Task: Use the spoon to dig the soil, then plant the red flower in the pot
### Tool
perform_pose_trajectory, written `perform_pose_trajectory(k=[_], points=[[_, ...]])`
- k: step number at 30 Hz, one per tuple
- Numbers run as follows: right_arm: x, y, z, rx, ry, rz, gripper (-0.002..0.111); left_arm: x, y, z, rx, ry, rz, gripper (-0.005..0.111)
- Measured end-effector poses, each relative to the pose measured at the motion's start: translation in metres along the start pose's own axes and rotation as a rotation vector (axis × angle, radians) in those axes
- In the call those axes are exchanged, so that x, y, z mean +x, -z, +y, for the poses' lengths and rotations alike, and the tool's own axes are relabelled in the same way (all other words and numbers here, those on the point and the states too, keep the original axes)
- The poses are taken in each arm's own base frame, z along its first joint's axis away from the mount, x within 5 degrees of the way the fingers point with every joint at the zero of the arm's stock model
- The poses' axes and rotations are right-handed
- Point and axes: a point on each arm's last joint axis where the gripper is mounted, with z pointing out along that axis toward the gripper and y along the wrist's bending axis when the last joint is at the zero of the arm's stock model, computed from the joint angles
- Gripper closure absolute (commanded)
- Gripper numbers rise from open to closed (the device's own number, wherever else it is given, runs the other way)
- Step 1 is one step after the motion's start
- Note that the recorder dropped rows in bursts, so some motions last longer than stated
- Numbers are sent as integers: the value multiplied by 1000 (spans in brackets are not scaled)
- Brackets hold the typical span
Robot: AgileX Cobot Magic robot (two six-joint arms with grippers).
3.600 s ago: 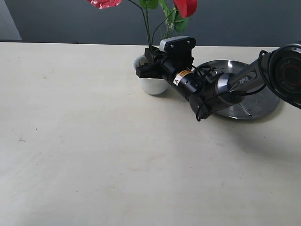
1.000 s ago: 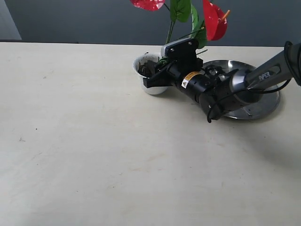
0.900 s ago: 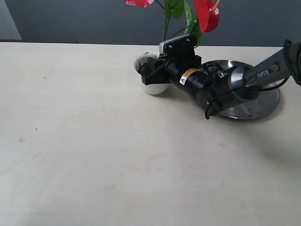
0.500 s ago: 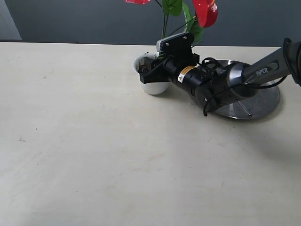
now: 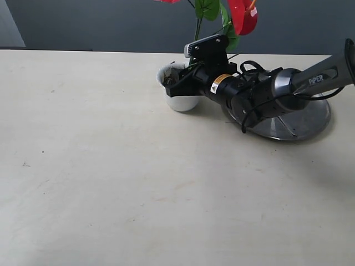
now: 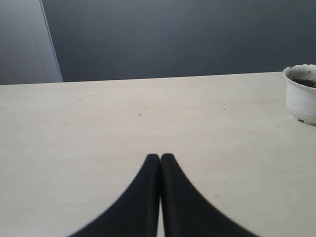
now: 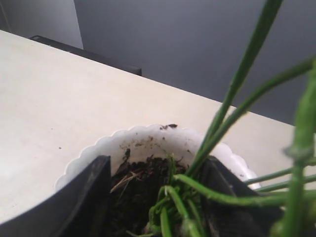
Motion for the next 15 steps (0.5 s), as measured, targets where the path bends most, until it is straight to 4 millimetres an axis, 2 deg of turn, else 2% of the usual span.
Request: perform_pose_trajectory(k=[15], points=[[-5, 3, 1, 3, 0, 32, 55, 0, 0, 0, 0, 0, 0, 105]])
